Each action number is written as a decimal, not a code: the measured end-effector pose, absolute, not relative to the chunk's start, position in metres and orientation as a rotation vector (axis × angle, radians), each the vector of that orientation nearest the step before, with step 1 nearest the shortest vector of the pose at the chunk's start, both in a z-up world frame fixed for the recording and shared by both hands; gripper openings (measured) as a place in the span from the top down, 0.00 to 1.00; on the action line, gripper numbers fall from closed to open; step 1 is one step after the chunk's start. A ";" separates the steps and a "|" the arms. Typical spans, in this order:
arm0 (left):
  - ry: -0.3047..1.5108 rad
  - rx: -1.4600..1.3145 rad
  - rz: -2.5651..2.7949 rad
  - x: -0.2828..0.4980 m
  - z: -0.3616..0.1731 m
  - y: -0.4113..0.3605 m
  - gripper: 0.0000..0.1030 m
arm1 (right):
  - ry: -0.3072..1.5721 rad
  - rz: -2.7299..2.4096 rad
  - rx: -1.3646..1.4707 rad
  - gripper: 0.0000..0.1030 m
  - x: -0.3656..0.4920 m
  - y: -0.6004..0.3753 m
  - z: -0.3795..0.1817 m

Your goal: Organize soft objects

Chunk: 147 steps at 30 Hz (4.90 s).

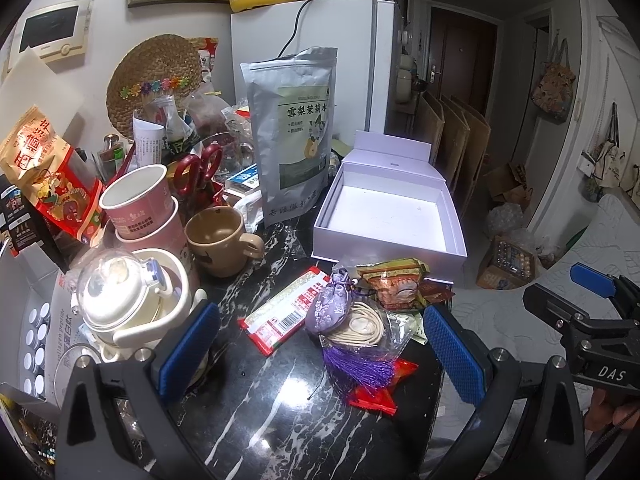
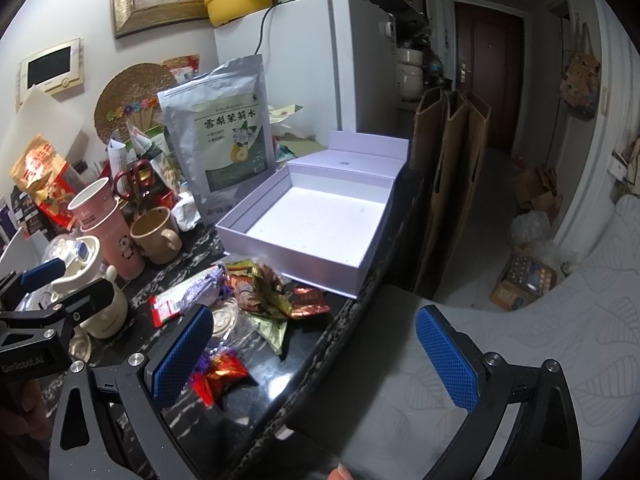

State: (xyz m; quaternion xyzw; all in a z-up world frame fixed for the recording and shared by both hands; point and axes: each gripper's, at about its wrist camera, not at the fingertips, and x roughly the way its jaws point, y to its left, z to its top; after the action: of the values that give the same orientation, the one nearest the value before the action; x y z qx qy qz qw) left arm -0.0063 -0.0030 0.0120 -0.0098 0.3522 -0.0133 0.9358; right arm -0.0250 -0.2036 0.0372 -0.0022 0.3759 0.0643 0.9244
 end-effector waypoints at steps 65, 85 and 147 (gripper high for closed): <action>0.664 -0.012 -0.103 -0.024 0.011 -0.033 0.00 | 0.724 0.159 0.040 0.00 -0.039 -0.232 0.035; 0.818 -0.161 -0.154 -0.013 -0.051 -0.031 0.00 | 0.840 0.270 0.090 0.00 -0.017 -0.244 -0.019; 0.841 -0.267 -0.044 0.069 -0.071 0.014 0.65 | 0.896 0.339 -0.085 0.55 0.073 -0.198 -0.112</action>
State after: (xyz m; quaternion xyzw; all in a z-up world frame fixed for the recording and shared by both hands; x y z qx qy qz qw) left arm 0.0694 0.0142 -0.0714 -0.1290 0.4069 -0.0214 0.9041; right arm 0.0727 -0.1978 -0.1115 -0.0407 0.4311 0.1629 0.8866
